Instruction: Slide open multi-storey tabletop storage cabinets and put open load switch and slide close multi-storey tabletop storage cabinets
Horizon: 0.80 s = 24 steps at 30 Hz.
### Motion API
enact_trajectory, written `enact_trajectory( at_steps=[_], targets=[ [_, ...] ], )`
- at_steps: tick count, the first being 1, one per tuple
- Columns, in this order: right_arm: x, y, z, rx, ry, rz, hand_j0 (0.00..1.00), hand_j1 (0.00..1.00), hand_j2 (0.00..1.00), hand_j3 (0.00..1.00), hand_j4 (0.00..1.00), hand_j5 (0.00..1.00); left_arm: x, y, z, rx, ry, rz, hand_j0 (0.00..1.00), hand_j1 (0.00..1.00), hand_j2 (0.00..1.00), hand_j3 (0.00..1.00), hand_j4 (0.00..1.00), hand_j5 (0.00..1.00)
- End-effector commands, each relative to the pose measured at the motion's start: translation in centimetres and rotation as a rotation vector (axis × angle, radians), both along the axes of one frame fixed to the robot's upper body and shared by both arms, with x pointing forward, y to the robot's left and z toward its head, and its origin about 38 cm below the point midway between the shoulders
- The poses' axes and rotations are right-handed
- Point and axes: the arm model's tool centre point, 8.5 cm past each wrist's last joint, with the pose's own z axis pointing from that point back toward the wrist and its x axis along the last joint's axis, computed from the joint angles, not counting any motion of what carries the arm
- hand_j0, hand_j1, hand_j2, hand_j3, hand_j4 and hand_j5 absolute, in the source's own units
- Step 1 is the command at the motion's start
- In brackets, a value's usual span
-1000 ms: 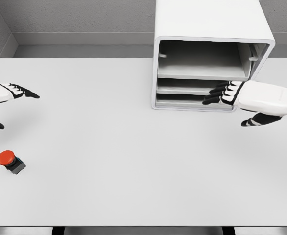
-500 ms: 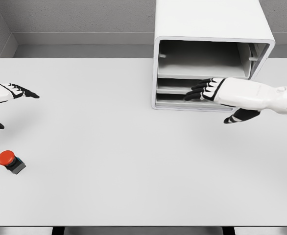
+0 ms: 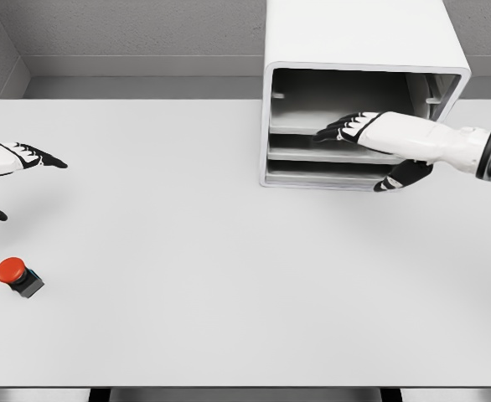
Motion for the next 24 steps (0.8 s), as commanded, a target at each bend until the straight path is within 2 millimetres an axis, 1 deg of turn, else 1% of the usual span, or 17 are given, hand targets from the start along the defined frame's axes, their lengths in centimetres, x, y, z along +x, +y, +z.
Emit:
enact_trajectory(
  at_steps=[1,4,5,8,10,13,14,17,19,20,24],
  targets=[
    [0.3,-0.1,-0.2,0.009,0.013,-0.014,1.00,1.00,1.00,1.00,1.00,1.00,0.0,0.0,0.1,-0.005,0.000,0.004,1.00,1.00,1.00,1.00,1.00,1.00],
    [0.7,-0.4,-0.1,0.009,0.018,-0.043,1.00,1.00,1.00,1.00,1.00,1.00,0.0,0.0,0.1,-0.003,0.000,0.004,1.00,1.00,1.00,1.00,1.00,1.00],
    [1.1,-0.4,0.5,0.015,0.007,-0.049,1.00,1.00,1.00,1.00,1.00,1.00,0.0,0.0,0.1,-0.005,0.000,0.004,1.00,1.00,1.00,1.00,1.00,1.00],
    [1.4,0.1,0.0,0.023,0.020,-0.045,1.00,1.00,1.00,1.00,1.00,1.00,0.0,0.0,0.1,-0.005,0.000,0.004,1.00,1.00,1.00,1.00,1.00,1.00],
    [1.7,1.1,-0.8,0.022,0.040,-0.027,1.00,1.00,1.00,1.00,1.00,1.00,0.0,0.0,0.1,-0.005,0.000,0.004,1.00,1.00,1.00,1.00,1.00,1.00],
    [3.1,1.6,-1.1,0.028,0.054,-0.037,1.00,1.00,1.00,1.00,1.00,1.00,0.0,0.0,0.1,-0.005,0.000,0.004,1.00,1.00,1.00,1.00,1.00,1.00],
    [3.1,1.8,-1.2,0.023,0.059,-0.033,1.00,1.00,1.00,1.00,1.00,1.00,0.0,0.0,0.1,-0.005,0.000,0.004,1.00,1.00,1.00,1.00,1.00,1.00],
    [3.4,1.9,-1.9,0.024,0.077,-0.038,1.00,1.00,1.00,1.00,1.00,1.00,0.0,0.0,0.1,-0.005,0.000,0.004,1.00,1.00,1.00,1.00,1.00,1.00],
    [4.1,1.7,-2.1,0.028,0.086,-0.054,1.00,1.00,1.00,1.00,1.00,1.00,0.0,0.0,0.1,-0.005,-0.001,0.002,1.00,1.00,1.00,1.00,1.00,1.00],
    [4.3,1.7,-1.8,0.029,0.080,-0.056,1.00,1.00,1.00,1.00,1.00,1.00,0.0,0.0,0.1,-0.005,-0.002,0.003,1.00,1.00,1.00,1.00,1.00,1.00],
    [4.6,1.7,-2.0,0.036,0.085,-0.065,1.00,1.00,1.00,1.00,1.00,1.00,0.0,0.0,0.1,-0.005,-0.002,0.003,1.00,1.00,1.00,1.00,1.00,1.00]
  ],
)
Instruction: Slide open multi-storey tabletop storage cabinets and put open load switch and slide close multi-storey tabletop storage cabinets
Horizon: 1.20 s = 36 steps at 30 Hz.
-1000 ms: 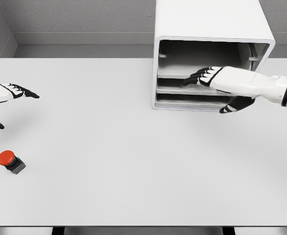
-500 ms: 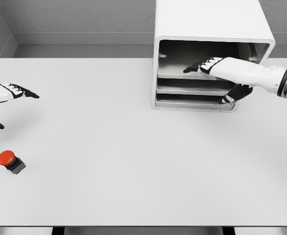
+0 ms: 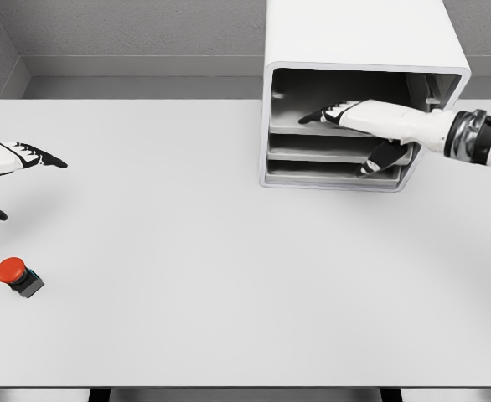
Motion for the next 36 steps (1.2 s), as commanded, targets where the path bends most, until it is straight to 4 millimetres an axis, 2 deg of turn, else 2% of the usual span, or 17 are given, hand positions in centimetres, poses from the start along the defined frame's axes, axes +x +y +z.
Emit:
enact_trajectory(
  at_steps=[1,5,7,10,19,25,32,35,36],
  targets=[
    [0.2,0.1,-0.4,0.011,0.012,-0.005,1.00,1.00,1.00,1.00,1.00,1.00,0.0,0.1,0.1,-0.005,0.000,0.004,1.00,1.00,1.00,1.00,1.00,1.00],
    [0.8,0.7,-0.7,0.008,0.025,-0.003,1.00,1.00,1.00,1.00,1.00,1.00,0.0,0.1,0.1,-0.005,0.000,0.004,1.00,1.00,1.00,1.00,1.00,1.00],
    [1.3,0.0,-1.0,0.006,0.037,-0.028,1.00,1.00,1.00,1.00,1.00,1.00,0.0,0.1,0.1,-0.005,0.000,0.004,1.00,1.00,1.00,1.00,1.00,1.00],
    [1.7,0.2,-1.7,0.004,0.054,-0.035,1.00,1.00,1.00,1.00,1.00,1.00,0.0,0.1,0.1,-0.005,0.000,0.004,1.00,1.00,1.00,1.00,1.00,1.00],
    [1.6,0.4,-2.0,-0.014,0.053,-0.022,1.00,1.00,1.00,1.00,1.00,1.00,0.0,0.1,0.1,-0.005,0.000,0.004,1.00,1.00,1.00,1.00,1.00,1.00],
    [0.3,0.7,-1.0,-0.027,0.019,0.021,1.00,1.00,1.00,1.00,1.00,1.00,0.0,0.1,0.1,-0.005,-0.001,0.004,1.00,1.00,1.00,1.00,1.00,1.00],
    [-0.6,0.6,-1.1,-0.037,0.016,0.038,1.00,1.00,1.00,1.00,1.00,1.00,0.0,0.0,0.1,-0.005,0.000,0.003,1.00,1.00,1.00,1.00,1.00,1.00],
    [-1.3,-0.1,-0.4,-0.055,-0.002,0.038,1.00,1.00,1.00,1.00,1.00,1.00,0.0,0.0,0.1,-0.005,0.000,0.003,1.00,1.00,1.00,1.00,1.00,1.00],
    [-1.4,-0.2,-0.7,-0.052,0.005,0.037,1.00,1.00,1.00,1.00,1.00,1.00,0.0,0.0,0.1,-0.005,0.000,0.003,1.00,1.00,1.00,1.00,1.00,1.00]
  ],
)
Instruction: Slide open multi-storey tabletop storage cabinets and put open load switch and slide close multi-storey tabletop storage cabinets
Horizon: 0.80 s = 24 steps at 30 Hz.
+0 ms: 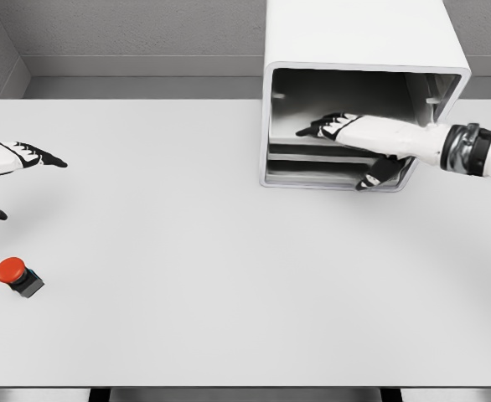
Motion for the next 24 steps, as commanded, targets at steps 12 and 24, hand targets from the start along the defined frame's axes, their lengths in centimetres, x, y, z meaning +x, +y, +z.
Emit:
enact_trajectory(
  at_steps=[12,24],
  targets=[
    [-1.8,-1.1,1.4,-0.008,-0.044,0.021,1.00,1.00,1.00,1.00,1.00,1.00,-2.9,1.4,-1.8,0.090,0.105,-0.012,1.00,1.00,1.00,1.00,1.00,1.00],
    [-3.2,-2.3,1.9,-0.023,-0.068,0.045,1.00,1.00,1.00,1.00,1.00,1.00,-5.9,0.4,-4.5,0.139,0.219,-0.081,1.00,1.00,1.00,1.00,1.00,1.00]
  ],
)
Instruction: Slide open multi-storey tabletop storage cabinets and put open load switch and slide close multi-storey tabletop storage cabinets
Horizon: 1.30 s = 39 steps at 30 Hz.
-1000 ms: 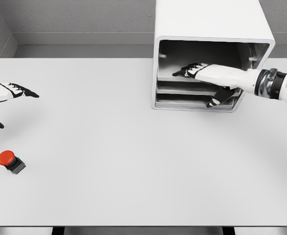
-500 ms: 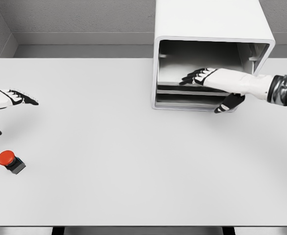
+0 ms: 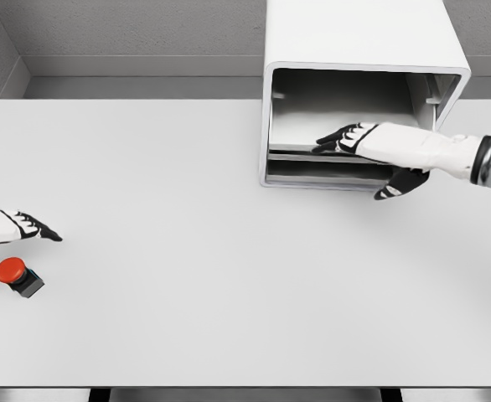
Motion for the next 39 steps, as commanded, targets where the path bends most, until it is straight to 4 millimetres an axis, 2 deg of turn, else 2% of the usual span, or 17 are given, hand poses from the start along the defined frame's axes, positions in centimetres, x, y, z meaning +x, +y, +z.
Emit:
enact_trajectory(
  at_steps=[1,7,9,12,15,21,28,31,37,39],
  targets=[
    [-0.4,-0.6,1.0,0.001,-0.022,-0.004,1.00,1.00,1.00,1.00,1.00,1.00,-0.4,-0.3,0.0,0.005,0.011,-0.013,1.00,1.00,1.00,1.00,1.00,1.00],
    [-0.9,-0.6,0.9,0.014,-0.025,0.004,1.00,1.00,1.00,1.00,1.00,1.00,-1.0,-0.6,-0.7,0.016,0.034,-0.032,1.00,1.00,1.00,1.00,1.00,1.00],
    [-1.2,-1.3,1.9,0.022,-0.049,0.017,1.00,1.00,1.00,1.00,1.00,1.00,-1.0,-0.7,-0.8,0.025,0.033,-0.038,1.00,1.00,1.00,1.00,1.00,1.00],
    [-2.1,-2.0,1.7,0.031,-0.041,0.022,1.00,1.00,1.00,1.00,1.00,1.00,-1.2,-1.1,-1.0,0.032,0.035,-0.057,0.99,0.99,0.99,0.99,0.99,0.99],
    [-1.7,-1.9,1.8,0.044,-0.039,0.007,1.00,1.00,1.00,1.00,1.00,1.00,-1.2,-1.1,-1.1,0.049,0.034,-0.063,0.95,0.95,0.95,0.95,0.95,0.95],
    [-0.6,-3.2,2.3,0.081,-0.012,-0.080,1.00,1.00,1.00,1.00,1.00,1.00,-1.5,-1.6,-1.1,0.052,0.036,-0.083,0.95,0.95,0.95,0.95,0.95,0.95],
    [0.3,-2.9,1.6,0.072,-0.011,-0.100,1.00,1.00,1.00,1.00,1.00,1.00,-1.5,-1.2,-0.7,0.060,0.031,-0.077,0.92,0.92,0.92,0.92,0.92,0.92],
    [0.9,-1.4,1.1,0.045,0.001,-0.098,1.00,1.00,1.00,1.00,1.00,1.00,-1.5,-1.4,-0.6,0.061,0.029,-0.084,0.84,0.84,0.84,0.84,0.84,0.84],
    [0.7,-0.6,0.0,0.020,0.024,-0.071,1.00,1.00,1.00,1.00,1.00,1.00,-1.7,-1.5,-0.3,0.064,0.029,-0.093,0.78,0.78,0.78,0.78,0.78,0.78],
    [0.5,-0.3,-0.3,0.014,0.033,-0.062,1.00,1.00,1.00,1.00,1.00,1.00,-1.7,-1.5,-0.3,0.066,0.029,-0.092,0.73,0.73,0.73,0.73,0.73,0.73]
  ],
)
